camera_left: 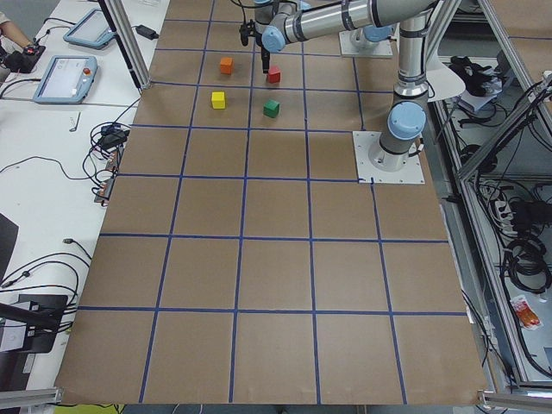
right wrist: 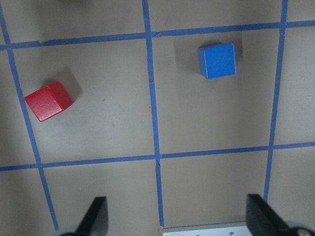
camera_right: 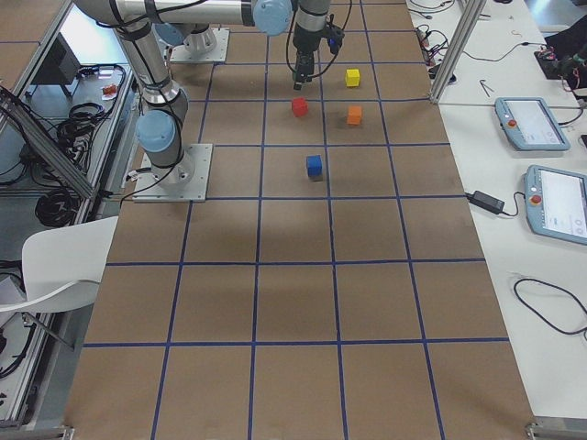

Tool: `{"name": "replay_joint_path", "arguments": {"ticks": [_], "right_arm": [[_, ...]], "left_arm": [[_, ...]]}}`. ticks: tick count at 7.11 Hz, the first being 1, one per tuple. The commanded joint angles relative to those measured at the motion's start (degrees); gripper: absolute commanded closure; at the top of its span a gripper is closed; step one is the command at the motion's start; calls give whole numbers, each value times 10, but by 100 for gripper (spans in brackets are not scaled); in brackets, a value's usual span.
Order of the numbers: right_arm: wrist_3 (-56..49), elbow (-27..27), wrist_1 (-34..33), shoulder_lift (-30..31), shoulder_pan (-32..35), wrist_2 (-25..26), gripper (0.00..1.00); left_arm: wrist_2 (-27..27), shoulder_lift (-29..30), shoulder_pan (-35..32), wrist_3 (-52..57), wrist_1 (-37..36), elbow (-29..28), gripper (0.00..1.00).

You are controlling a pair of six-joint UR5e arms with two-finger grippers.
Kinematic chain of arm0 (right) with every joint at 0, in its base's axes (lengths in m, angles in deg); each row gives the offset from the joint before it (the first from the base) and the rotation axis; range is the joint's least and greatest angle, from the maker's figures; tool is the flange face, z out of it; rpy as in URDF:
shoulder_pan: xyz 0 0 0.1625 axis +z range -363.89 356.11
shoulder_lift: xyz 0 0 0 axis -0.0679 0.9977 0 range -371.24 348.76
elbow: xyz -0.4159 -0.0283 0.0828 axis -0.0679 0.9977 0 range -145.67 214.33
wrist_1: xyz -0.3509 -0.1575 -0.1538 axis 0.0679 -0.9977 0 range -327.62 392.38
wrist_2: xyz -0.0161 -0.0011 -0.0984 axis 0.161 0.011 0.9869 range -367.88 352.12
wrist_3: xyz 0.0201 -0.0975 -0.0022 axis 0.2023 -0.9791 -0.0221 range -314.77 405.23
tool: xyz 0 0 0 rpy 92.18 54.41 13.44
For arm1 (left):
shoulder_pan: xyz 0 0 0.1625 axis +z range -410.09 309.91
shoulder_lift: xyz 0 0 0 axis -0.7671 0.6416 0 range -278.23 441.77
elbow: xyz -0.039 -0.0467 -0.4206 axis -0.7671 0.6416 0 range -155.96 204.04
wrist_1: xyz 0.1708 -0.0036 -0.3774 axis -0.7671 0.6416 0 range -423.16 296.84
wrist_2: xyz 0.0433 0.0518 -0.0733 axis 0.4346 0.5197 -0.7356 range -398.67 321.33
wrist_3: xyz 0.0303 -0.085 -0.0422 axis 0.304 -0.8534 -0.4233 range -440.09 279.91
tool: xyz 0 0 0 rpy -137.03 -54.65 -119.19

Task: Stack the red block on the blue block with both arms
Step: 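Release the red cube and raise the left gripper back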

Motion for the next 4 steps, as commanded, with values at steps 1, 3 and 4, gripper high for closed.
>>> {"name": "replay_joint_path", "arguments": {"ticks": [1,3,4], "right_arm": [[8,0,4,-2,2,-4,0],[-1,2,-59,-27,33,-14,0],[1,2,-85,-54,80,-12,0]], "left_arm": [[6,-99,108,144,95,-4,0],[6,-162,182,236,227,-46,0],[16,-174,194,246,271,-81,0]]}}
